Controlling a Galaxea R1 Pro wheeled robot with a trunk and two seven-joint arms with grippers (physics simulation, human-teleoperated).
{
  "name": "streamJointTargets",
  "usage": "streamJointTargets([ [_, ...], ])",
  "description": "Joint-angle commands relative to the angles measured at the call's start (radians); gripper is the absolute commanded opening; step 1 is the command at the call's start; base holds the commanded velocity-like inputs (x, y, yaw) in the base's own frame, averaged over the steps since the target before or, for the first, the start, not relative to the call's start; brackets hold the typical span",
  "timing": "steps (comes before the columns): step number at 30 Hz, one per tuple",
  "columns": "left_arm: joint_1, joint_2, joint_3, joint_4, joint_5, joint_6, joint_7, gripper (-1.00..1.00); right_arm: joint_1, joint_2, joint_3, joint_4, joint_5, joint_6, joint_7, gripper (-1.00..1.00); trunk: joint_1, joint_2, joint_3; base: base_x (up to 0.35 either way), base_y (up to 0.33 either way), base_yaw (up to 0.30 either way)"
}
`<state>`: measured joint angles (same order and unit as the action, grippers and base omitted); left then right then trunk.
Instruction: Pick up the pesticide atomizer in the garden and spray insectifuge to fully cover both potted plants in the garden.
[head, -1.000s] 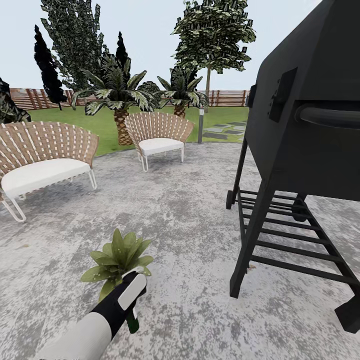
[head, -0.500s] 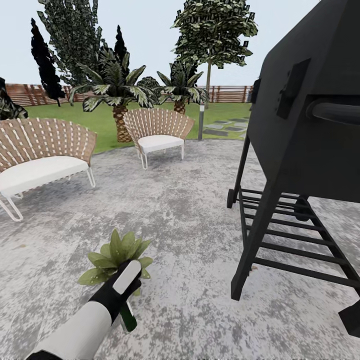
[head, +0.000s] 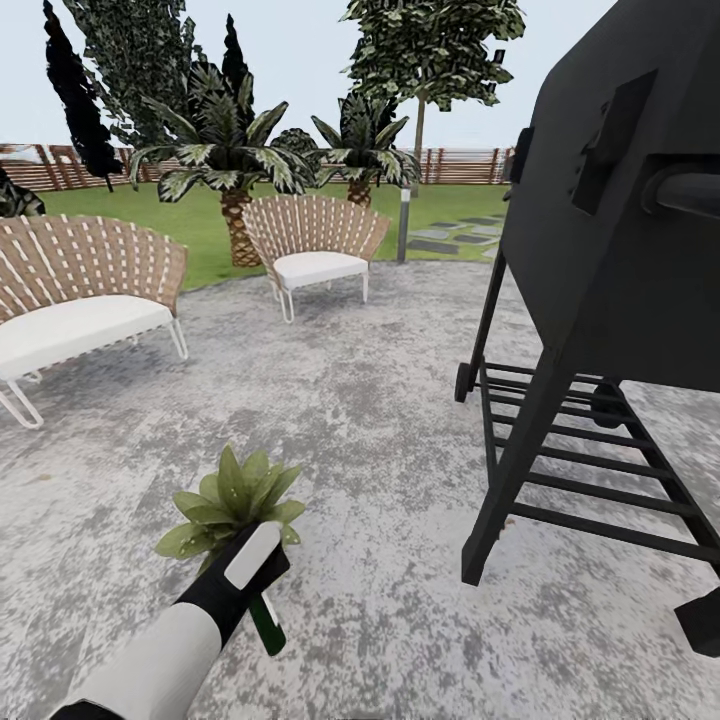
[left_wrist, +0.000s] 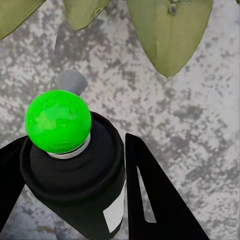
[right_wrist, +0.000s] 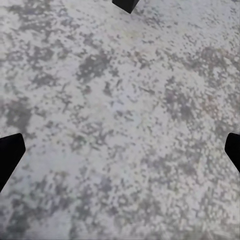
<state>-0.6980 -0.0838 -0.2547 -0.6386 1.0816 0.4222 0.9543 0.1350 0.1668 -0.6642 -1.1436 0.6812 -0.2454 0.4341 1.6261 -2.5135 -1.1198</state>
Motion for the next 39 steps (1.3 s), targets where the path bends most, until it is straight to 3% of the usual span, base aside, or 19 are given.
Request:
streamJointTargets([
  [1, 0.0, 0.002, 0.001, 0.0, 0.0, -0.013, -0.002, -1.0, 0.0, 0.0, 0.0, 0.0, 0.0, 0.0, 0.0, 1.0, 0.0, 0.0, 0.0, 0.0, 0.0, 0.0],
  [4, 0.01, 0.028, 0.0, 0.005, 0.0, -0.032, -0.043, -1.0, 0.0, -0.001, 0.0, 0.003, 0.001, 0.001, -0.001, 1.0, 0.0, 0.0, 0.0, 0.109, 0.034, 0.0],
  [7, 0.012, 0.038, 0.0, 0.039, 0.0, -0.034, -0.061, -1.0, 0.0, -0.002, 0.0, 0.005, 0.001, 0.001, -0.001, 1.0, 0.0, 0.0, 0.0, 0.292, 0.083, 0.0],
  [15, 0.012, 0.036, 0.004, 0.047, 0.002, -0.034, -0.059, -1.0, 0.0, -0.003, 0.0, 0.007, 0.001, 0.002, -0.002, 1.0, 0.0, 0.0, 0.0, 0.036, 0.013, 0.0],
  [19, 0.013, 0.022, -0.006, -0.022, -0.004, -0.036, -0.054, -1.0, 0.0, -0.004, 0.0, 0.007, 0.001, 0.002, -0.002, 1.0, 0.0, 0.0, 0.0, 0.0, 0.0, 0.0],
  [23, 0.027, 0.023, -0.009, -0.032, -0.007, -0.046, -0.058, -1.0, 0.0, -0.005, 0.002, 0.012, 0.001, 0.004, -0.003, 1.0, 0.0, 0.0, 0.0, -0.042, -0.026, 0.0],
  [25, 0.031, 0.01, -0.01, -0.028, -0.004, -0.089, -0.046, -1.0, -0.003, -0.006, 0.01, 0.051, 0.001, 0.017, -0.004, 1.0, 0.0, 0.0, 0.0, -0.245, -0.18, 0.0],
  [26, 0.033, -0.051, -0.014, 0.015, -0.003, -0.216, -0.014, -1.0, -0.004, -0.003, 0.012, 0.052, -0.002, 0.012, -0.003, 1.0, 0.0, 0.0, 0.0, -0.191, -0.184, 0.0],
  [27, 0.033, -0.065, -0.053, 0.017, -0.002, -0.245, -0.005, -1.0, -0.005, 0.0, 0.01, 0.041, -0.003, 0.01, -0.002, 1.0, 0.0, 0.0, 0.0, -0.078, -0.075, 0.0],
  [28, 0.034, -0.073, -0.151, 0.011, 0.002, -0.295, 0.0, -1.0, -0.005, 0.001, 0.009, 0.034, -0.003, 0.008, -0.002, 1.0, 0.0, 0.0, 0.0, -0.021, -0.02, 0.0],
  [29, 0.034, -0.077, -0.191, 0.003, 0.006, -0.314, 0.001, -1.0, -0.005, 0.002, 0.009, 0.032, -0.003, 0.008, -0.003, 1.0, 0.0, 0.0, 0.0, -0.008, -0.008, 0.0],
  [32, 0.034, -0.081, -0.232, -0.034, 0.048, -0.331, 0.001, -1.0, -0.005, 0.006, 0.009, 0.026, -0.002, 0.008, -0.003, 1.0, 0.0, 0.0, 0.0, -0.003, -0.002, 0.0],
  [34, 0.035, -0.084, -0.318, -0.049, 0.101, -0.378, 0.001, -1.0, -0.004, 0.008, 0.008, 0.01, -0.002, 0.008, -0.003, 1.0, 0.0, 0.0, 0.0, 0.0, 0.0, -0.015],
  [35, 0.035, -0.084, -0.373, -0.057, 0.149, -0.42, 0.002, -1.0, -0.003, 0.008, 0.008, 0.003, -0.002, 0.008, -0.003, 1.0, 0.0, 0.0, 0.0, 0.0, 0.0, -0.176],
  [36, 0.035, -0.084, -0.402, -0.06, 0.179, -0.437, 0.003, -1.0, -0.003, 0.008, 0.008, 0.0, -0.002, 0.008, -0.003, 1.0, 0.0, 0.0, 0.0, 0.0, 0.0, -0.234],
  [39, 0.035, -0.085, -0.437, -0.06, 0.237, -0.457, -0.002, -1.0, -0.002, 0.008, 0.008, -0.004, -0.002, 0.008, -0.003, 1.0, 0.0, 0.0, 0.0, 0.0, 0.0, -0.279],
])
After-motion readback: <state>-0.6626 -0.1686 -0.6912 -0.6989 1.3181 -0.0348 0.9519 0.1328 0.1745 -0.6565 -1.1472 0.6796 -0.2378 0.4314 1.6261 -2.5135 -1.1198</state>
